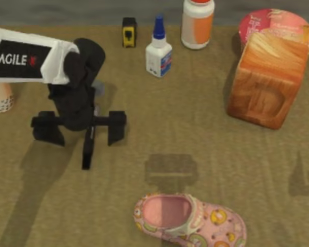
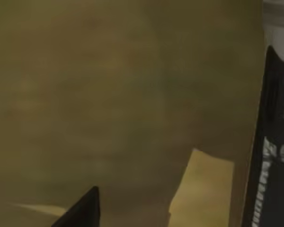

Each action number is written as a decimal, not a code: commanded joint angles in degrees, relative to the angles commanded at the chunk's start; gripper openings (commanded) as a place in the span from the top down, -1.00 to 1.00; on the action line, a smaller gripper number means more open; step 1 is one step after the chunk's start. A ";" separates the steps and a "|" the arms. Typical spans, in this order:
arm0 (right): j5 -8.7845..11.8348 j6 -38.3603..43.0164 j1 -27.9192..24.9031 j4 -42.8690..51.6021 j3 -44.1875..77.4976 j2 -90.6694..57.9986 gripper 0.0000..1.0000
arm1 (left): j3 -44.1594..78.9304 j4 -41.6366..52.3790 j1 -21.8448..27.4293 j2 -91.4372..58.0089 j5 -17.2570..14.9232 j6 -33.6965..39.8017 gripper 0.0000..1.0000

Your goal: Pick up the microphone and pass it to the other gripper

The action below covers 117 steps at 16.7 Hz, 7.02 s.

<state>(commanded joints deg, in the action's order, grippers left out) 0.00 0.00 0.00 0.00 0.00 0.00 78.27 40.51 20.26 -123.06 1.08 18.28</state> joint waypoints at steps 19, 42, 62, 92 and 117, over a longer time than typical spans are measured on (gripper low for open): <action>0.00 0.00 0.00 0.00 0.00 0.00 -1.00 | -1.82 -4.09 -0.05 -2.78 -0.03 -0.09 0.81; 0.00 0.00 0.00 0.00 0.00 0.00 -1.00 | -11.71 -44.52 -1.09 7.79 -13.86 -9.52 1.00; 0.00 0.00 0.00 0.00 0.00 0.00 -1.00 | -26.70 -88.06 1.33 24.33 -25.55 -19.39 1.00; -3.81 -0.70 -23.45 -12.30 23.49 -36.47 -1.00 | -32.24 -84.81 15.87 36.64 -9.89 -19.14 1.00; -5.47 -1.36 -41.19 -27.45 59.06 -87.49 -1.00 | -32.24 -84.81 15.87 36.64 -9.89 -19.14 1.00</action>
<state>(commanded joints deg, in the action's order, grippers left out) -5.47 -1.36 -41.19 -27.45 59.06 -87.48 46.03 -44.30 36.13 -86.42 -8.80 -0.86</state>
